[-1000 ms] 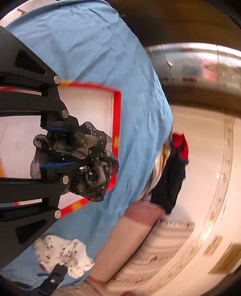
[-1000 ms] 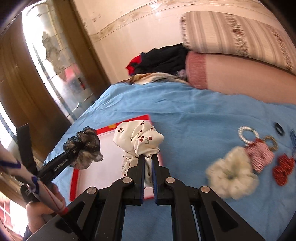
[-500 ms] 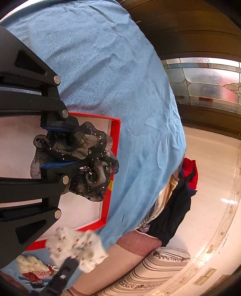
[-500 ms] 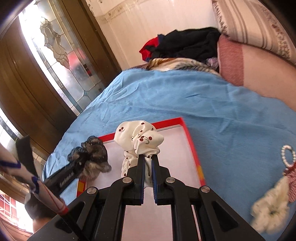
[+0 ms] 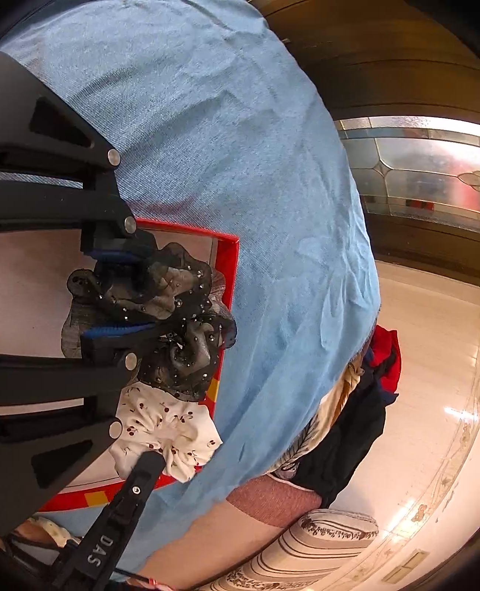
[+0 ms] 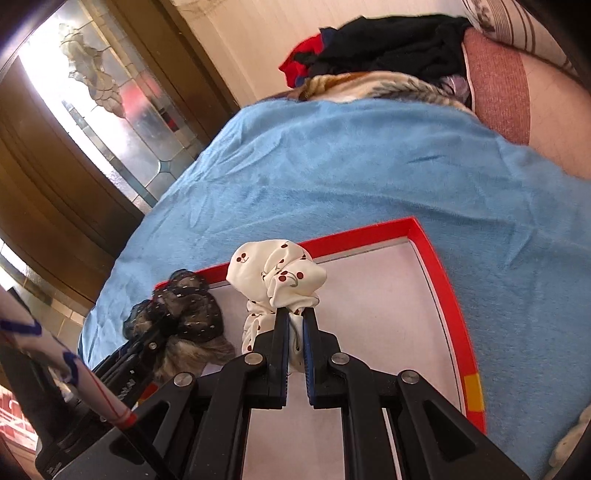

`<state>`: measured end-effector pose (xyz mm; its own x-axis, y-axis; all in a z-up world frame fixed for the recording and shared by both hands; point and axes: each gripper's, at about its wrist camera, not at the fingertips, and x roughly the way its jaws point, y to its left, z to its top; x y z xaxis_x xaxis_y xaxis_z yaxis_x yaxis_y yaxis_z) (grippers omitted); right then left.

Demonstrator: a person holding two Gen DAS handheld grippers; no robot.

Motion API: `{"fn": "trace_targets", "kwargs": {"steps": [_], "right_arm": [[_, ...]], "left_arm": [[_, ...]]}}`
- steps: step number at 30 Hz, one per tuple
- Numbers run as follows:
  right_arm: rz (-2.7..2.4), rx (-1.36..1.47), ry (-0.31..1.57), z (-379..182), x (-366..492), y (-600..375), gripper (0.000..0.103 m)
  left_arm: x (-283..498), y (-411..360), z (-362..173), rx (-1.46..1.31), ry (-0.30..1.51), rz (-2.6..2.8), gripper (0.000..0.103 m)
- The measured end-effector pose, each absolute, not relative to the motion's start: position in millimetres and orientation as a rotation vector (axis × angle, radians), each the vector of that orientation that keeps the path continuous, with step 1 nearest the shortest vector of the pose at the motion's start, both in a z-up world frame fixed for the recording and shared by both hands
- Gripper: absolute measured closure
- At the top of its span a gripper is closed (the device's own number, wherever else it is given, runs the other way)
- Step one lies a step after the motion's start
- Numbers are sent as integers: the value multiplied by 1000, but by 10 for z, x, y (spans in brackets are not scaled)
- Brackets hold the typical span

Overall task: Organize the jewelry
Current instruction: 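Carry both held scrunchies over the red tray, then open the left tool to drop the black scrunchie while the right tool drops the white one, then grasp the cream polka-dot scrunchie with the left tool while the right tool moves toward the red scrunchie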

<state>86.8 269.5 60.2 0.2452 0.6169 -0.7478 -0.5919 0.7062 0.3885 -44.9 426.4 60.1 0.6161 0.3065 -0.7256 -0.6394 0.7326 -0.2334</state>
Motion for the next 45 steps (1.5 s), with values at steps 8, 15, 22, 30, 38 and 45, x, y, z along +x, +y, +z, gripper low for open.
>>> {"fn": "trace_targets", "kwargs": {"steps": [8, 15, 22, 30, 38, 45], "right_arm": [[782, 33, 1069, 476, 999, 2652, 90], [780, 70, 1051, 615, 1026, 2448, 64], [800, 100, 963, 1028, 802, 1935, 64], [759, 154, 934, 1164, 421, 1051, 64], [669, 164, 887, 1211, 14, -26, 64], [550, 150, 820, 1245, -280, -1010, 64]], "left_arm": [[-389, 4235, 601, -488, 716, 581, 55], [-414, 4185, 710, -476, 697, 579, 40], [-539, 3995, 1047, -467, 606, 548, 39], [-431, 3390, 1262, -362, 578, 455, 37], [-545, 2609, 1323, -333, 570, 294, 37], [-749, 1838, 1228, -299, 623, 198, 36]]}}
